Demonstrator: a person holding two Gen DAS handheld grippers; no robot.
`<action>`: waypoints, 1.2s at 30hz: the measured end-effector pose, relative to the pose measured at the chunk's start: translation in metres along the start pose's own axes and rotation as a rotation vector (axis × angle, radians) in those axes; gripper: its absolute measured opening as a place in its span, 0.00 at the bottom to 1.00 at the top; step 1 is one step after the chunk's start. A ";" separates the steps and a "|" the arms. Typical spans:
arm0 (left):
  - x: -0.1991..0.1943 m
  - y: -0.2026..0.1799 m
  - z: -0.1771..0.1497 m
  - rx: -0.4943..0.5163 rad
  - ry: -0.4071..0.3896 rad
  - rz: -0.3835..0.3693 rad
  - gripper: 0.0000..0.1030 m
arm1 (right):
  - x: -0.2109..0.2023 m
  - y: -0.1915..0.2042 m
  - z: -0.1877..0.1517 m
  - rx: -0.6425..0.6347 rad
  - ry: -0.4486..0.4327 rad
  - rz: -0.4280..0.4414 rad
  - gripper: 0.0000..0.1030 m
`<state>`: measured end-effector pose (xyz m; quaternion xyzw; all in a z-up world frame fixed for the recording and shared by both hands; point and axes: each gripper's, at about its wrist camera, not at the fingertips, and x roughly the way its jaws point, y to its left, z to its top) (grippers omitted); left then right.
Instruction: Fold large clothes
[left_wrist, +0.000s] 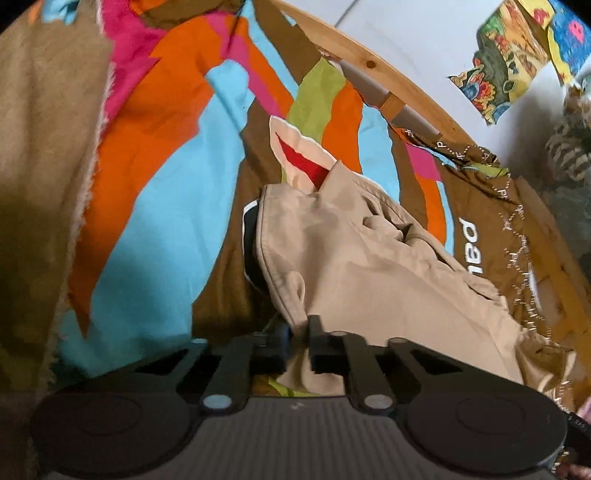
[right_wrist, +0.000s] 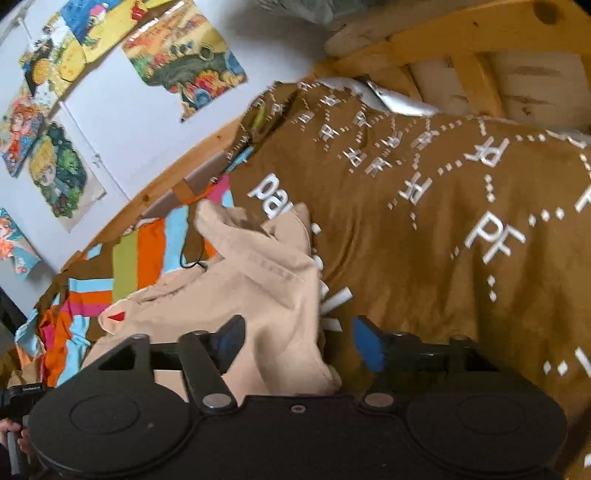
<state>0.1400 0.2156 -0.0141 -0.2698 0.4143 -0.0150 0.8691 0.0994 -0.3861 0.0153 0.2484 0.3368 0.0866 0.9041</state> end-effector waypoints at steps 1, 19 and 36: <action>-0.003 -0.007 0.001 0.015 -0.024 0.032 0.04 | 0.002 -0.001 -0.001 0.004 0.007 -0.016 0.31; -0.018 0.017 -0.012 0.032 0.018 0.057 0.08 | 0.014 -0.027 0.007 -0.003 -0.019 -0.223 0.02; -0.040 -0.009 -0.004 0.000 -0.161 0.145 0.06 | 0.003 -0.023 0.002 0.079 -0.072 -0.182 0.07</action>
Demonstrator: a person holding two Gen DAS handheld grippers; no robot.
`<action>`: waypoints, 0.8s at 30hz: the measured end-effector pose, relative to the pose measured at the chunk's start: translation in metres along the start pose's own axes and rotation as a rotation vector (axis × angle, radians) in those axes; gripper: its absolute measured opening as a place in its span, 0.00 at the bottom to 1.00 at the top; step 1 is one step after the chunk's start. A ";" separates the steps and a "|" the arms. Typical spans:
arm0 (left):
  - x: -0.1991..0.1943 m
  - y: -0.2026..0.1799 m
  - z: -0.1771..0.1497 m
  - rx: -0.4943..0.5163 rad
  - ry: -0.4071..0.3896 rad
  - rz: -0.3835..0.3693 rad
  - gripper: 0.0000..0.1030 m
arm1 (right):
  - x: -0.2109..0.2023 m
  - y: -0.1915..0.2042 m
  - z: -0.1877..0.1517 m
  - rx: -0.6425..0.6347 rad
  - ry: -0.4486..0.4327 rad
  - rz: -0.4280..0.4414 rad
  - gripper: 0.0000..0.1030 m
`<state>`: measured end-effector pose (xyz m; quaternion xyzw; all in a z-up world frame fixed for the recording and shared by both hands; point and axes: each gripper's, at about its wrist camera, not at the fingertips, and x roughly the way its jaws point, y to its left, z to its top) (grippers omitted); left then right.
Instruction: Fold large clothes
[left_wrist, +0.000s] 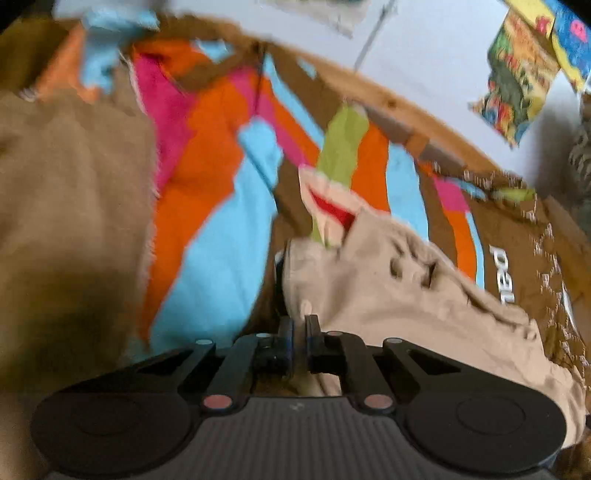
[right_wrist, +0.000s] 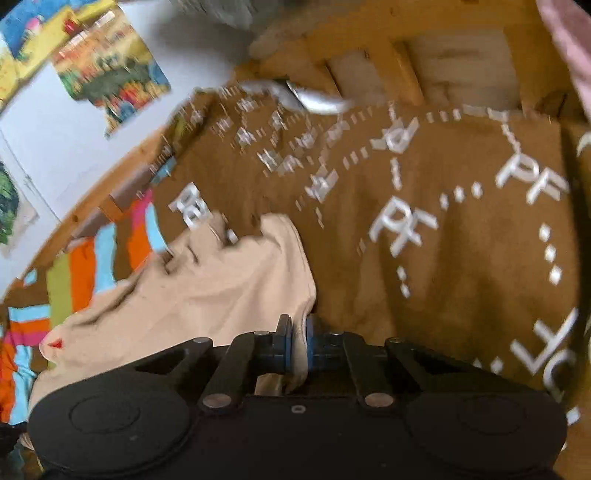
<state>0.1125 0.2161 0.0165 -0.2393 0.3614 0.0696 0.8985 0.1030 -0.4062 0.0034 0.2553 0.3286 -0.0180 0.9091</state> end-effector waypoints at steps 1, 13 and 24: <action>-0.007 0.003 -0.003 -0.030 -0.002 0.010 0.06 | -0.007 0.004 0.001 -0.024 -0.032 0.002 0.07; -0.001 -0.008 -0.022 0.154 0.045 0.149 0.27 | 0.014 0.006 -0.008 -0.133 0.073 -0.106 0.09; 0.022 -0.136 -0.011 0.424 -0.108 -0.005 0.75 | 0.002 0.080 -0.016 -0.513 -0.168 -0.134 0.32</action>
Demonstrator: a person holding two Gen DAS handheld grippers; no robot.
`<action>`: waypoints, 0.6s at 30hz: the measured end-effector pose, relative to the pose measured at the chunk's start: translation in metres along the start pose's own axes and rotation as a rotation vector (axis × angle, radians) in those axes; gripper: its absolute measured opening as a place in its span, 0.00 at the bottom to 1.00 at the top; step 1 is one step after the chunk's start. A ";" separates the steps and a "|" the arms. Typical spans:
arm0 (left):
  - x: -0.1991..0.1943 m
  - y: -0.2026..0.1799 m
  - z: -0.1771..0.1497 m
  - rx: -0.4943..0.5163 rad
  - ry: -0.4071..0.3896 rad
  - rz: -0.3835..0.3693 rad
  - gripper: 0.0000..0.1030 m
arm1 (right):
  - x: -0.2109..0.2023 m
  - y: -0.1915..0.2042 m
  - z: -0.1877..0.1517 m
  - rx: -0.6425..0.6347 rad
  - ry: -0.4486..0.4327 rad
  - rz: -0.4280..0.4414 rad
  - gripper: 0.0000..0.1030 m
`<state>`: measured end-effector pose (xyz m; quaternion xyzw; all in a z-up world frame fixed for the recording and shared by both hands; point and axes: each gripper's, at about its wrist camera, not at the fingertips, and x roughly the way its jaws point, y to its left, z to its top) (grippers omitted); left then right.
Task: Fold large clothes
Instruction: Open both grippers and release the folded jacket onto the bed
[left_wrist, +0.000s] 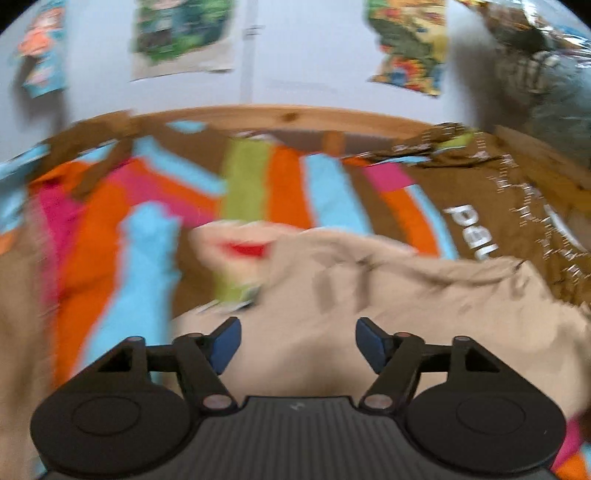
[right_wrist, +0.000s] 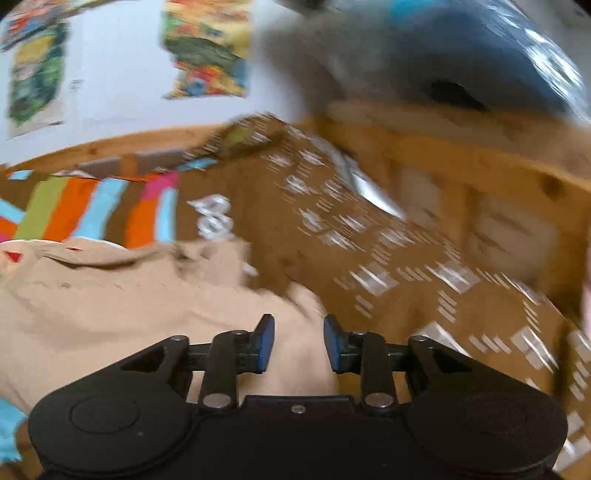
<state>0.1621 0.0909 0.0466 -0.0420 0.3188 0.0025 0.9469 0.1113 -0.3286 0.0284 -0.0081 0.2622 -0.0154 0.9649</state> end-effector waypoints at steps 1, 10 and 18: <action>0.015 -0.014 0.007 0.014 -0.016 -0.026 0.76 | 0.007 0.011 0.006 -0.013 0.000 0.034 0.34; 0.143 -0.076 0.018 0.049 0.024 0.004 0.79 | 0.121 0.146 0.061 -0.236 -0.045 0.200 0.43; 0.167 -0.045 -0.013 -0.098 0.046 -0.050 0.96 | 0.167 0.163 0.024 -0.300 0.038 0.178 0.42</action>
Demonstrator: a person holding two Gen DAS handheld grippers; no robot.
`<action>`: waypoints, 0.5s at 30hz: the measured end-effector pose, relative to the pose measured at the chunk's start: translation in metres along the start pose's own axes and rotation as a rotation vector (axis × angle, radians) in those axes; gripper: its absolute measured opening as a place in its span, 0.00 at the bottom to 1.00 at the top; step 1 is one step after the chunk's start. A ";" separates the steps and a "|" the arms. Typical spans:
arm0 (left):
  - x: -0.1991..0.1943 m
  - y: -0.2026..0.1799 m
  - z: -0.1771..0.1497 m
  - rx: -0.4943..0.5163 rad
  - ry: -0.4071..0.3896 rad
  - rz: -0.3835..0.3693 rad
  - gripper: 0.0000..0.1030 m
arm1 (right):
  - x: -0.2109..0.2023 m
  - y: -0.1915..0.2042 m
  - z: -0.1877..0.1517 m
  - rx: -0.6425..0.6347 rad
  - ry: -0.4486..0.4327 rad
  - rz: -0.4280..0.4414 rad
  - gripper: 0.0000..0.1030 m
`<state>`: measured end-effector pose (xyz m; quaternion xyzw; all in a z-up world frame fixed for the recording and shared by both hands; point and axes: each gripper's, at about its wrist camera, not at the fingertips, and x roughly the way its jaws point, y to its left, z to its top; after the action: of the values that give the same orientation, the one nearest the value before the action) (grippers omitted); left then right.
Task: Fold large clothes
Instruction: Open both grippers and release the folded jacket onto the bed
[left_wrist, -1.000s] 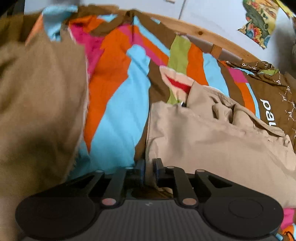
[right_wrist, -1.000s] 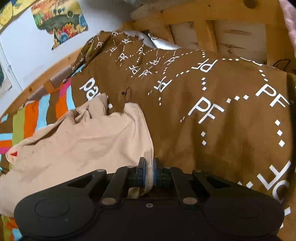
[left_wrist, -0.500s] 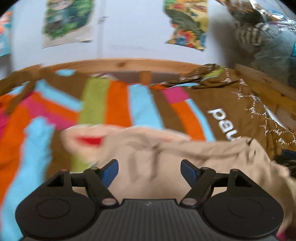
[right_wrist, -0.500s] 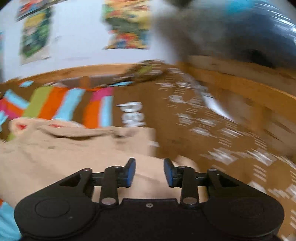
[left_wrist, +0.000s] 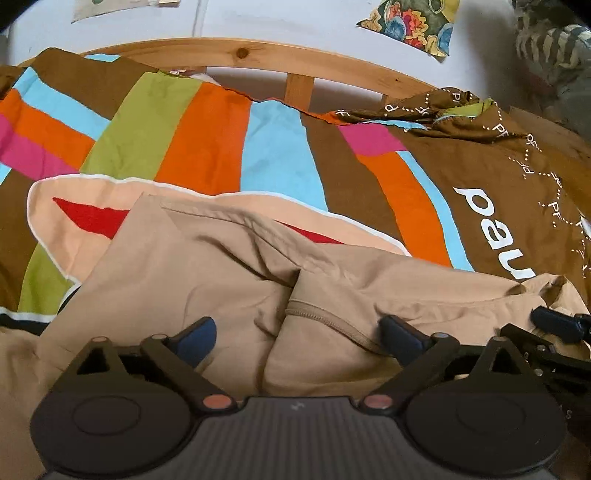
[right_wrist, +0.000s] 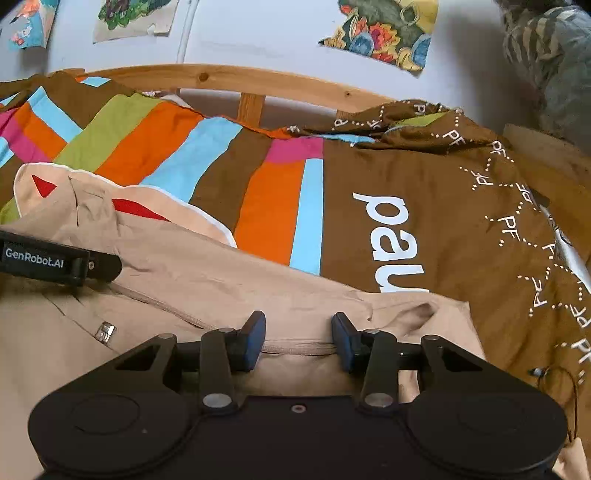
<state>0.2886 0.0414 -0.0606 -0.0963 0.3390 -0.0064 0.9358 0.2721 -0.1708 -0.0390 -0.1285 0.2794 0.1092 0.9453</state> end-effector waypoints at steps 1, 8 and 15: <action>-0.003 0.002 0.002 -0.014 -0.002 -0.011 0.96 | 0.003 0.004 -0.002 -0.020 0.001 -0.014 0.42; -0.076 0.007 0.006 -0.043 -0.037 -0.044 0.95 | -0.040 -0.016 0.004 0.089 -0.067 0.020 0.50; -0.077 -0.009 -0.048 0.125 -0.029 0.012 0.97 | -0.095 -0.001 -0.038 -0.011 -0.005 0.047 0.61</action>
<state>0.1995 0.0302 -0.0460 -0.0356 0.3252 -0.0204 0.9448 0.1752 -0.1959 -0.0170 -0.1269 0.2793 0.1332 0.9424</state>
